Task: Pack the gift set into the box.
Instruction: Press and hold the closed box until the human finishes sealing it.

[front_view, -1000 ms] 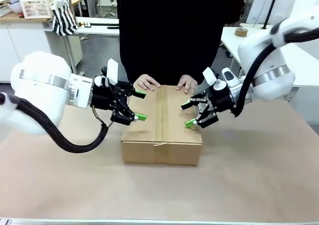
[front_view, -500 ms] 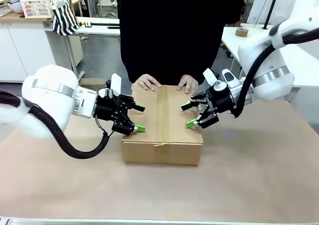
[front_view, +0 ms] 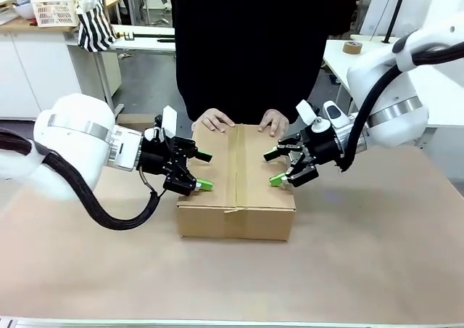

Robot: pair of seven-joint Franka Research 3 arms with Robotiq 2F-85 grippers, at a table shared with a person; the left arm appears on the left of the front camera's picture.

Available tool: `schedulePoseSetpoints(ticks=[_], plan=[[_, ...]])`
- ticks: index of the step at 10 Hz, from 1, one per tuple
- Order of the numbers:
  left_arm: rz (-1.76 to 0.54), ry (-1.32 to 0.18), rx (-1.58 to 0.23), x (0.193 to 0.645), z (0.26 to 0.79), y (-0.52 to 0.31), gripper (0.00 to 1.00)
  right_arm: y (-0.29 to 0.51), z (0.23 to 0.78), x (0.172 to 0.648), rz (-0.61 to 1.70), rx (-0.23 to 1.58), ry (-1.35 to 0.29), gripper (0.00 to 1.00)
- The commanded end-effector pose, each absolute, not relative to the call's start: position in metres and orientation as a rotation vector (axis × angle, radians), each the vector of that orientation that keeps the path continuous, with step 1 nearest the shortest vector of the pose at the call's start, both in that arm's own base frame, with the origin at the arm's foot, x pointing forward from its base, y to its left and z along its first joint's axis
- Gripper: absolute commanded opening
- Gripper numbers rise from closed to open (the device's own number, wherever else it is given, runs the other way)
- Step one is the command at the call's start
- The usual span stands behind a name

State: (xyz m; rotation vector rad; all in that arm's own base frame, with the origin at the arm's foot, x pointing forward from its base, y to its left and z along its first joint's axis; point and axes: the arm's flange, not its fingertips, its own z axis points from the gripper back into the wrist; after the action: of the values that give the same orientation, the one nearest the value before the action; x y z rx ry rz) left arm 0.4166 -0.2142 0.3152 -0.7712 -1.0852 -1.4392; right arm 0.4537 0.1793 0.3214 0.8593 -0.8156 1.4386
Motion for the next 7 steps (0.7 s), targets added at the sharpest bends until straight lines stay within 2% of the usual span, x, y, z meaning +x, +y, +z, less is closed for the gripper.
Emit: schedulePoseSetpoints(ticks=[1, 7], plan=[[-1.451, -1.084, -0.758, 0.4146, 0.3135, -0.213, 1.0, 0.1793, 0.3216, 0.4536, 1.439, 0.859, -0.816, 1.0], [-1.451, -1.084, -0.758, 0.4146, 0.3135, -0.213, 1.0, 0.1793, 0.3216, 0.4536, 1.439, 0.859, -0.816, 1.0]])
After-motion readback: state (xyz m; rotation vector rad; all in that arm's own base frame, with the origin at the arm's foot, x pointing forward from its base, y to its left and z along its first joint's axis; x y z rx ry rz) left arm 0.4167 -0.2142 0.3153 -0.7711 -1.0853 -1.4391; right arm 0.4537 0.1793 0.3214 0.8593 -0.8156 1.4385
